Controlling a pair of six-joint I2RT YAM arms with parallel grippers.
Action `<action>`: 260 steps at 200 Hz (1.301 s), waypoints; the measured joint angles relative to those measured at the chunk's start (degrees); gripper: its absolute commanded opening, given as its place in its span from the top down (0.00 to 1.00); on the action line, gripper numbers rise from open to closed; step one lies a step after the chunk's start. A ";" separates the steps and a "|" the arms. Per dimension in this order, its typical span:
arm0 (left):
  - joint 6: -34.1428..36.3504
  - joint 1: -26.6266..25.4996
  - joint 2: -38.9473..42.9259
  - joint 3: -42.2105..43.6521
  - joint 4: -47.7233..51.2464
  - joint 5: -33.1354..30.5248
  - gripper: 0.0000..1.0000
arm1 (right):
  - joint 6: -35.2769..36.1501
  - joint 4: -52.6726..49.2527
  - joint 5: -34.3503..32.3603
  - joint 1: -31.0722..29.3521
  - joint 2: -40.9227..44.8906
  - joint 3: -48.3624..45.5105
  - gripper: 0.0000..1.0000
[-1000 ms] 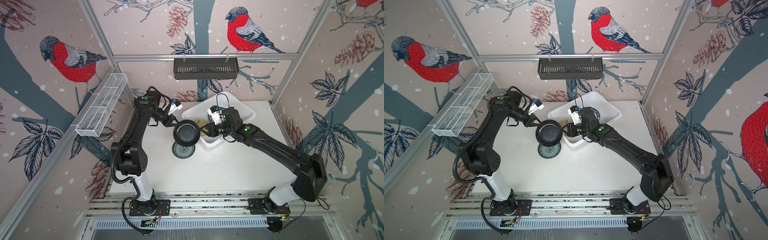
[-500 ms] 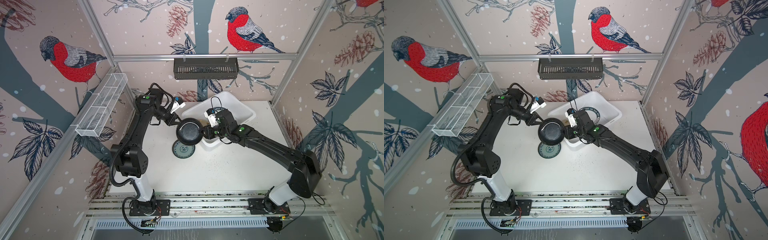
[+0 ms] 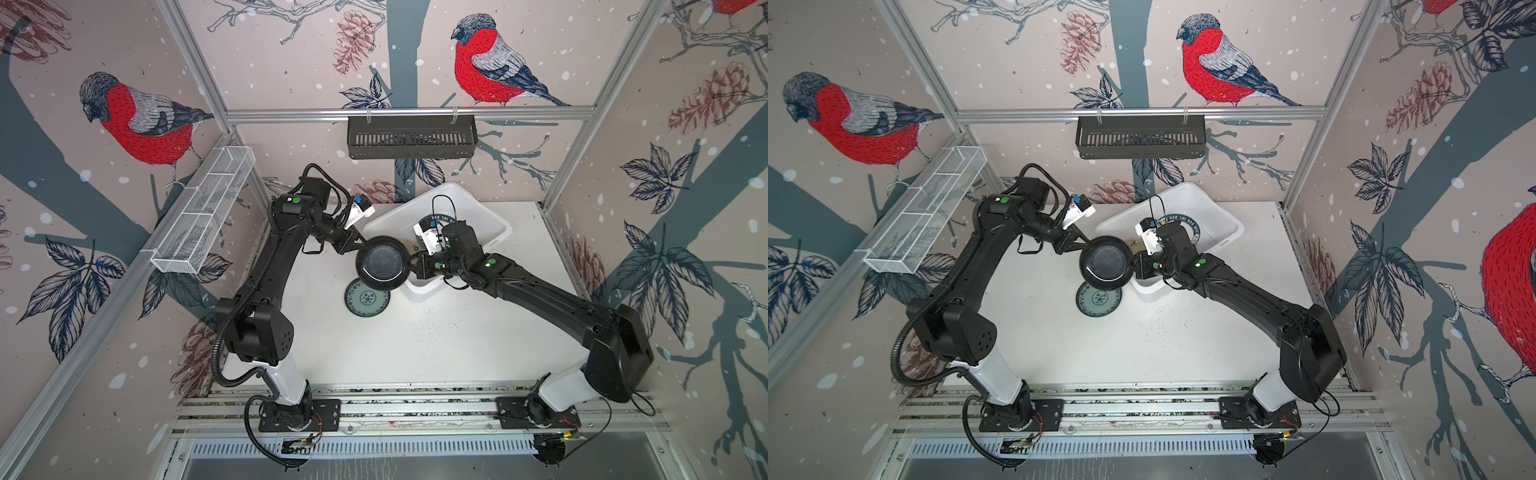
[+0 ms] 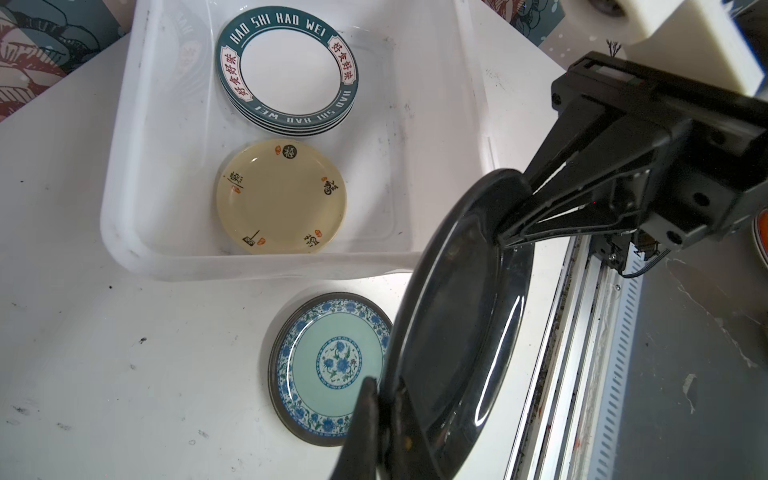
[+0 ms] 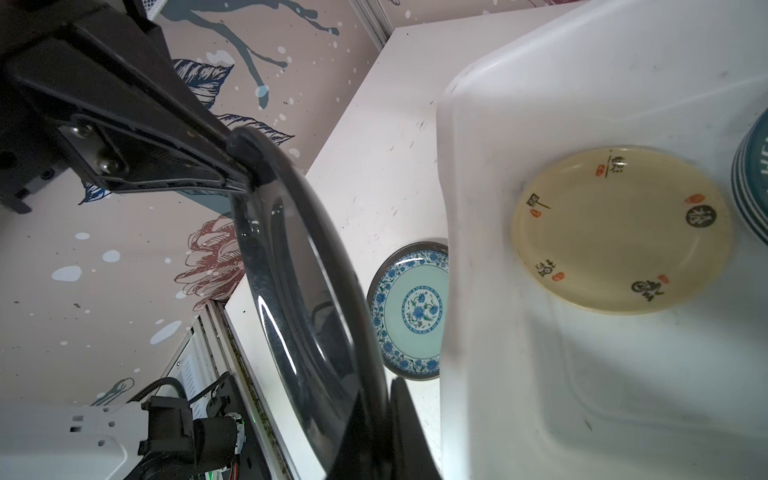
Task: Place the plates into the plastic bin on the countertop
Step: 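Grasp the black plate's far rim with the right gripper, then open the left gripper, then lower the black plate into the bin with the right gripper while the left withdraws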
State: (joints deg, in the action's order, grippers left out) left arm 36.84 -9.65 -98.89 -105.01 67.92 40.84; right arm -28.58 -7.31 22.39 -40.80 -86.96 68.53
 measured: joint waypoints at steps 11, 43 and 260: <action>-0.24 0.00 0.13 0.09 -0.04 -0.02 1.00 | -0.09 0.17 0.28 0.02 0.04 -0.13 0.96; -0.66 -0.07 0.31 0.26 -0.39 -0.02 0.92 | -0.24 0.35 1.49 0.37 -0.17 0.15 0.97; -7.04 -0.17 4.28 4.72 -8.90 -5.27 0.42 | 3.21 -9.79 5.25 20.13 -9.22 13.25 0.96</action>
State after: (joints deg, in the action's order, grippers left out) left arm 29.80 -9.82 -94.61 -100.29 59.02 35.57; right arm -25.36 -17.10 27.64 -20.67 -96.18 81.78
